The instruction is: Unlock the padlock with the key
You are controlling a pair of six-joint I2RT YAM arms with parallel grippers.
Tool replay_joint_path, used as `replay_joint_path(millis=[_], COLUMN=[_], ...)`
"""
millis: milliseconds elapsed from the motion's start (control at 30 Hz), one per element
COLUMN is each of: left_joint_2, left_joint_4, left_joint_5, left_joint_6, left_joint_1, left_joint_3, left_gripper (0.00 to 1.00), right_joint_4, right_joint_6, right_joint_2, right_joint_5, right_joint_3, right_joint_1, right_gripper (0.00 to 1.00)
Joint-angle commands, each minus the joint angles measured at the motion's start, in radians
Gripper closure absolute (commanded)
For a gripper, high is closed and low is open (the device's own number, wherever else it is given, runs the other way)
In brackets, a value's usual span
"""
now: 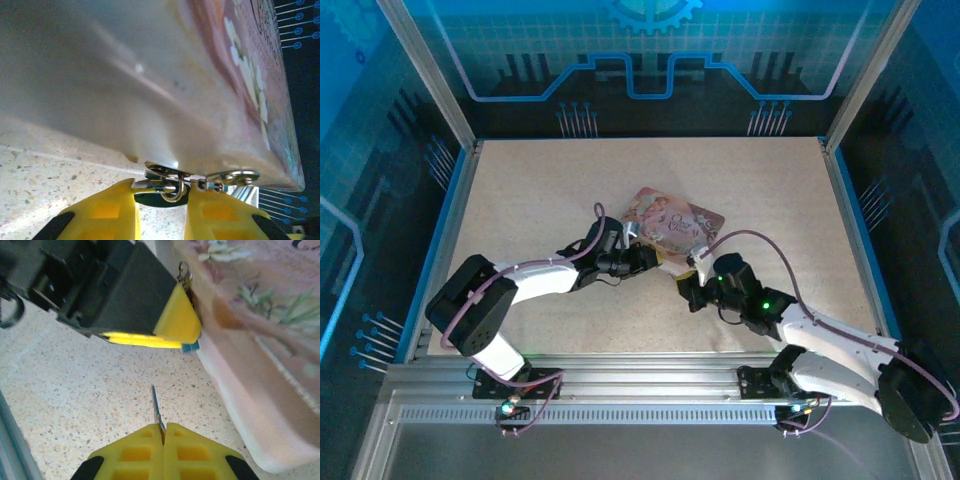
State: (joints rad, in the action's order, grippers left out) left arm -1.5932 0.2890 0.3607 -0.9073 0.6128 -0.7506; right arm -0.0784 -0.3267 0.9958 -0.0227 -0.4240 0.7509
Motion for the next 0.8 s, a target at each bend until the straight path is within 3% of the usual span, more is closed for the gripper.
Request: replay_joint_path(millis=[0, 767], left_joint_2=[0.046, 0.078], left_joint_4=[0.080, 0.081], left_joint_5=[0.061, 0.051], left_joint_6=[-0.081, -0.098], left_joint_1=[0.012, 0.025], left_joint_3=[-0.004, 0.021], left_gripper=[0.85, 0.90], right_joint_4=[-0.067, -0.174], right_joint_6=[0.033, 0.069], right_joint_2=[0.035, 0.187], right_joint_5=[0.049, 0.112], right_joint_3=[0.018, -0.032], right_joint_1=[0.019, 0.007], right_gripper=[0.97, 0.96])
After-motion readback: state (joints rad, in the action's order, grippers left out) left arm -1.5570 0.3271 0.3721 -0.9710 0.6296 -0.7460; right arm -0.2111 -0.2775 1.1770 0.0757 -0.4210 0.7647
